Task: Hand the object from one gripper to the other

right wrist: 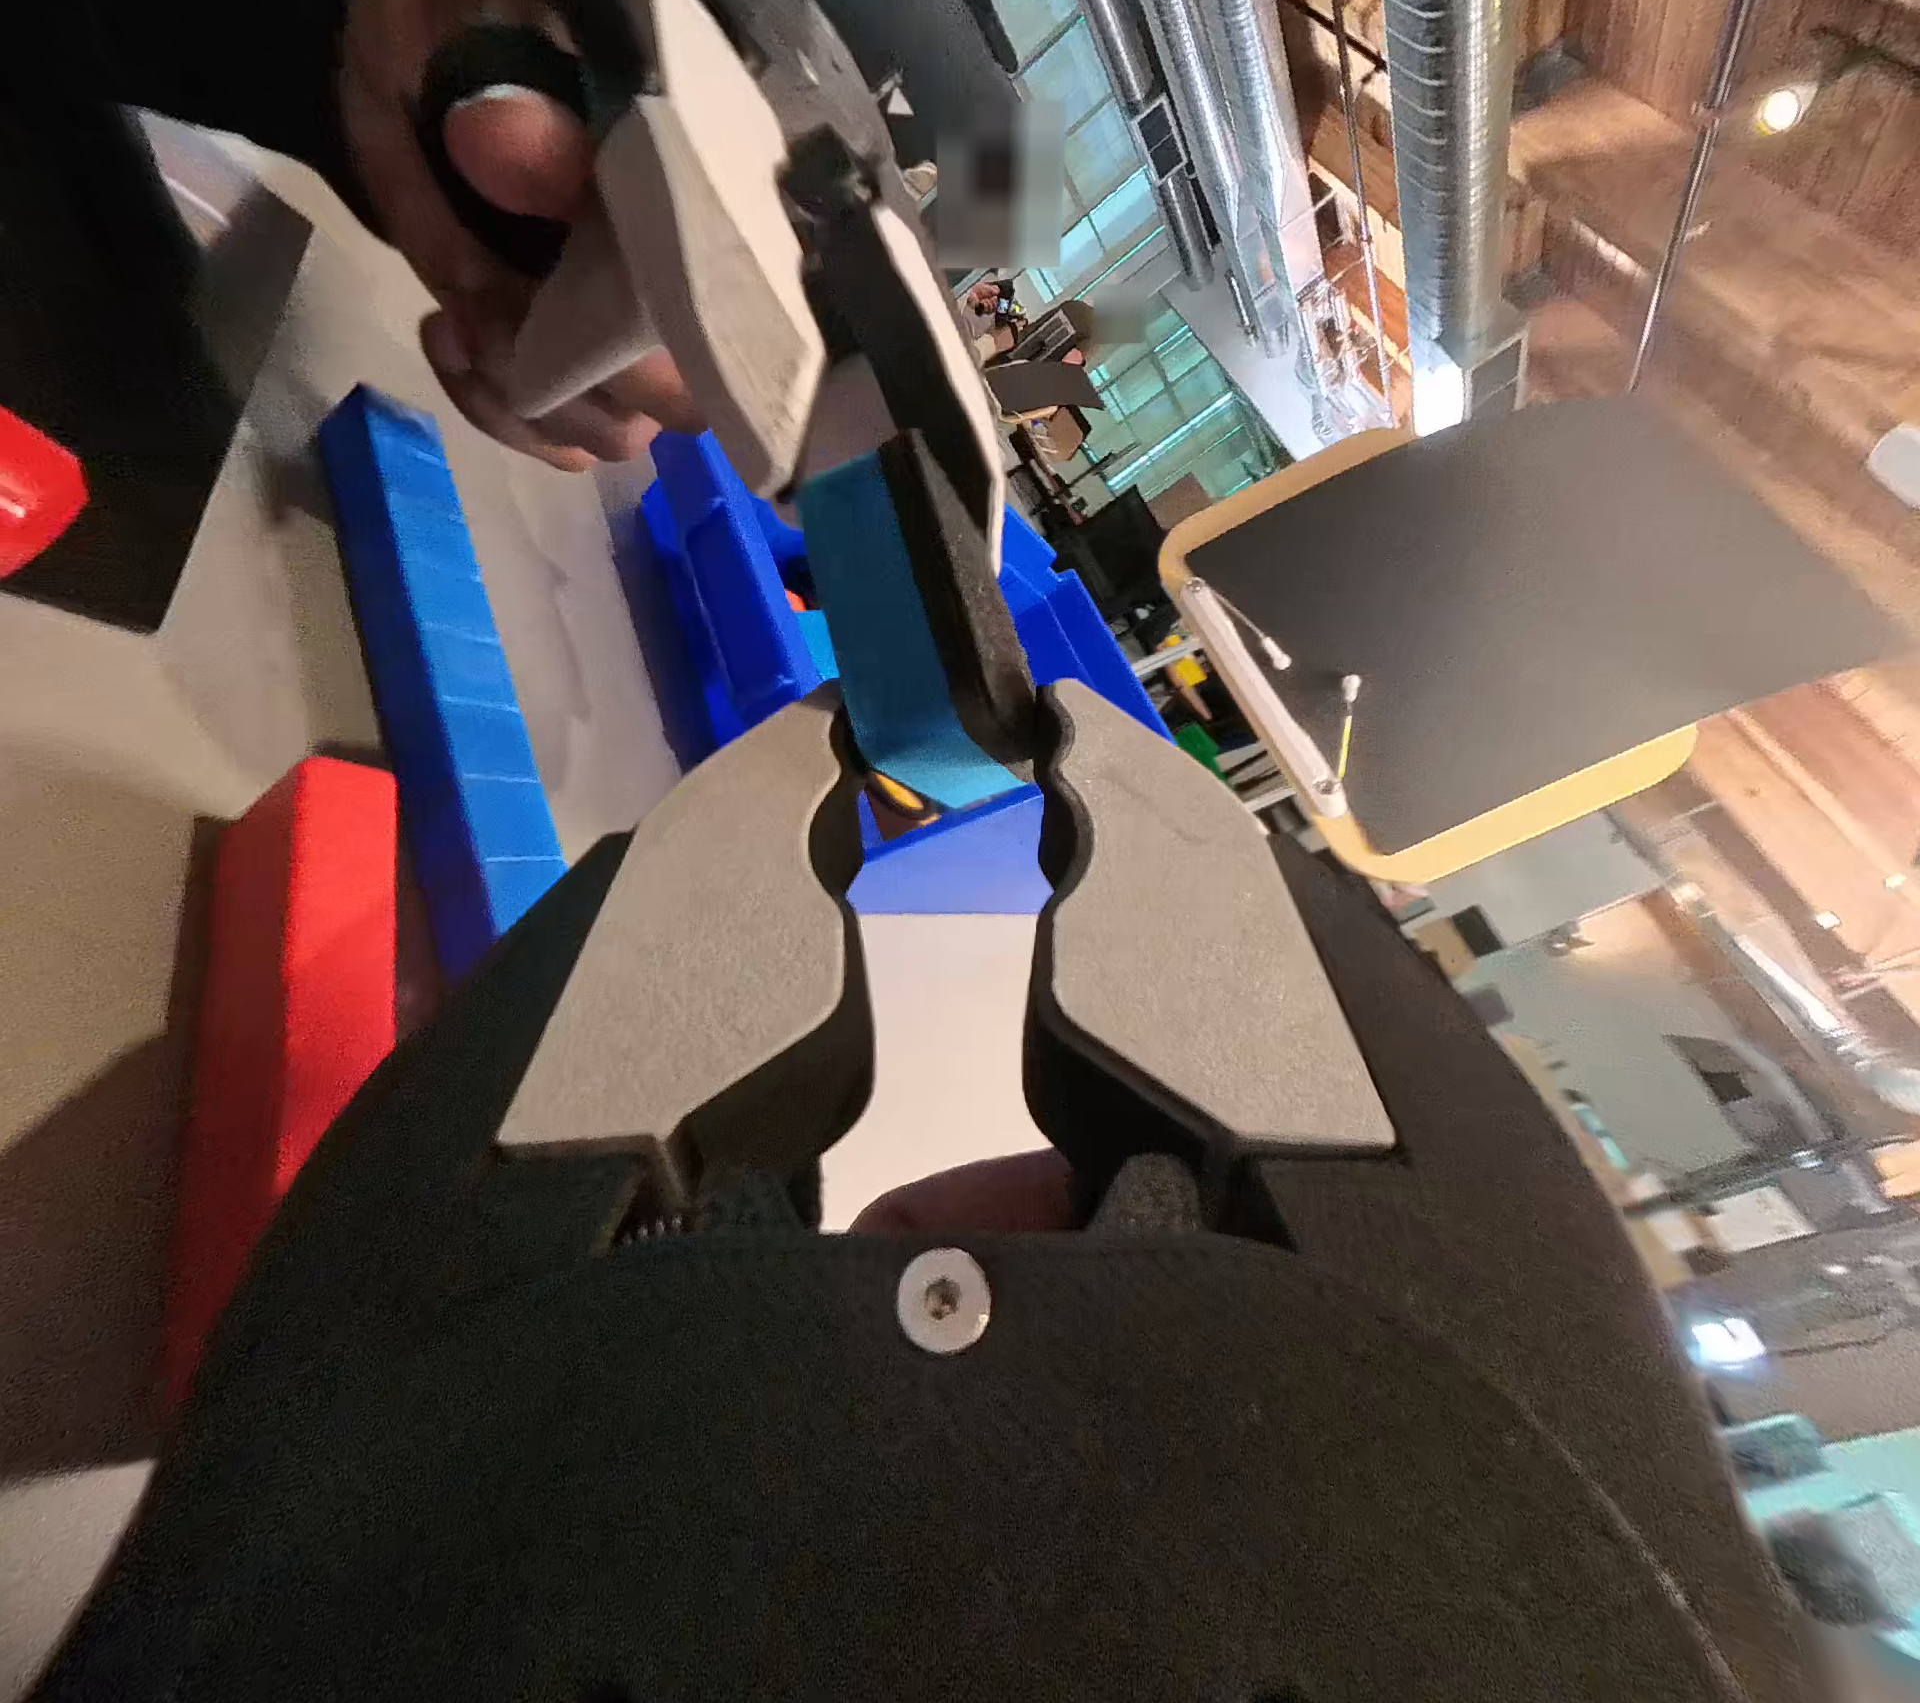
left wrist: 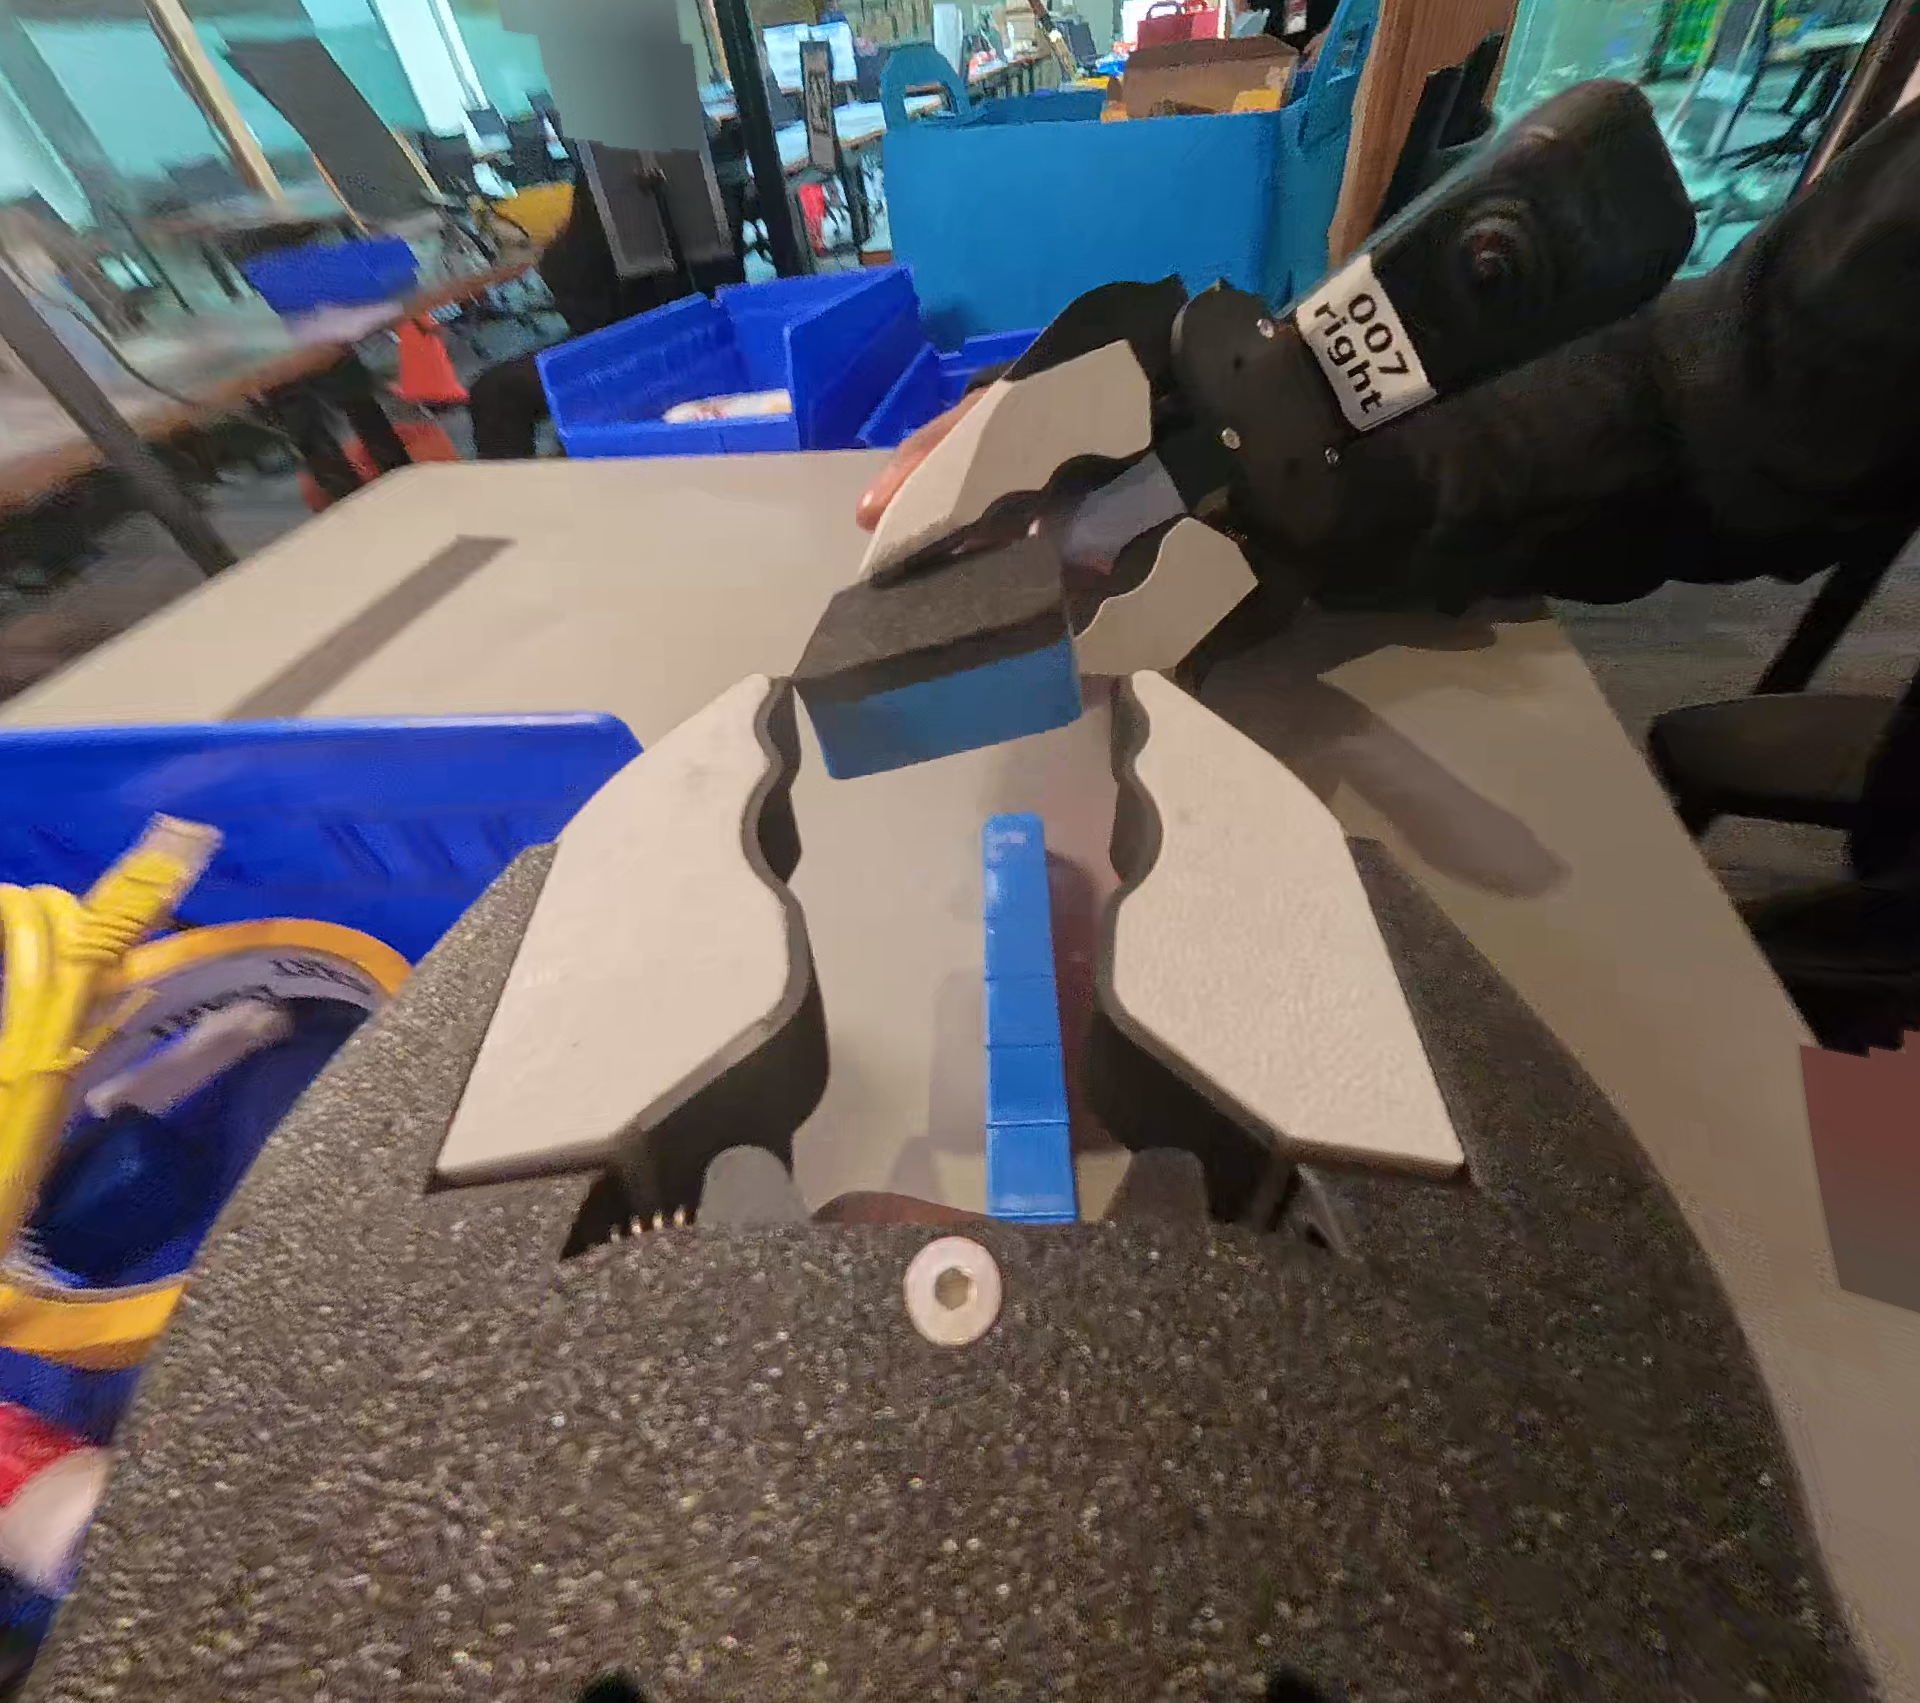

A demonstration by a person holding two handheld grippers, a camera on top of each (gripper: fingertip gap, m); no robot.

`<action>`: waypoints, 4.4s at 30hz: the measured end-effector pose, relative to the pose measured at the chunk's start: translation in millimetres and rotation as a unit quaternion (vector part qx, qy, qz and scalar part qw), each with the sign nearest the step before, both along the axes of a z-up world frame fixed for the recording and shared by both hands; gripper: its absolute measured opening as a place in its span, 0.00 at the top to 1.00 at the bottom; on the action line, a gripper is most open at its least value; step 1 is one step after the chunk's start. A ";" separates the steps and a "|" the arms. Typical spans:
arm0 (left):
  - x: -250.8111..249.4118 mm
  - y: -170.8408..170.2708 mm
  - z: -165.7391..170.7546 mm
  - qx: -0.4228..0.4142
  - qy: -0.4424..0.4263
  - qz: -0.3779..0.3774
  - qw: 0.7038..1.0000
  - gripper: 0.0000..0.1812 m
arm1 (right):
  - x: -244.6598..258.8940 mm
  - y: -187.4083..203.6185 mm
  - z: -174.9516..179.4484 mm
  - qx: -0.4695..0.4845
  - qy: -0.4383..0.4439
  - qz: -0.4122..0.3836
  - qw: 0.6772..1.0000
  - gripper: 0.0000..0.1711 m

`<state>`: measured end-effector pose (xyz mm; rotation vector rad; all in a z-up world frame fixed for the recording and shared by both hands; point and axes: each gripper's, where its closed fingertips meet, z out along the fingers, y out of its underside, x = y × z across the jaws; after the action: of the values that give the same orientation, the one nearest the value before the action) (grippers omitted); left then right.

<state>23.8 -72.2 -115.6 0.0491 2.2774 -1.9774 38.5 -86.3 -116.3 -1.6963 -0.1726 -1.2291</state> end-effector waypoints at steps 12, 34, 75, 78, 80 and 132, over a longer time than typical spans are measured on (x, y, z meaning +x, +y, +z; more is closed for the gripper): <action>4.1 -1.2 -6.4 0.039 -0.315 0.072 0.946 0.75 | -8.6 10.0 -10.9 0.046 0.124 0.067 0.989 0.84; 13.0 1.7 -8.9 -0.002 0.215 0.022 0.976 0.85 | -1.0 3.9 0.3 -0.049 -0.130 -0.035 0.990 0.55; 88.7 39.9 1.3 -0.033 0.038 0.258 0.965 0.73 | 21.6 -0.3 -49.1 0.018 0.327 -0.031 0.944 0.65; 94.4 48.5 11.3 -0.055 0.038 0.280 0.958 0.73 | 23.3 2.3 -32.2 0.038 0.311 -0.034 0.949 0.65; 99.2 55.5 17.9 -0.069 0.037 0.297 0.952 0.73 | 26.0 5.2 -19.5 0.050 0.301 -0.034 0.952 0.65; 146.7 127.0 45.3 -0.098 0.017 0.413 0.905 0.75 | -21.8 56.2 -94.8 -0.344 0.450 0.092 0.819 0.67</action>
<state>170.4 54.8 -70.2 -0.8253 1.6490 -1.6874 16.7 -30.1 -211.1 -2.6391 -0.2017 -0.0834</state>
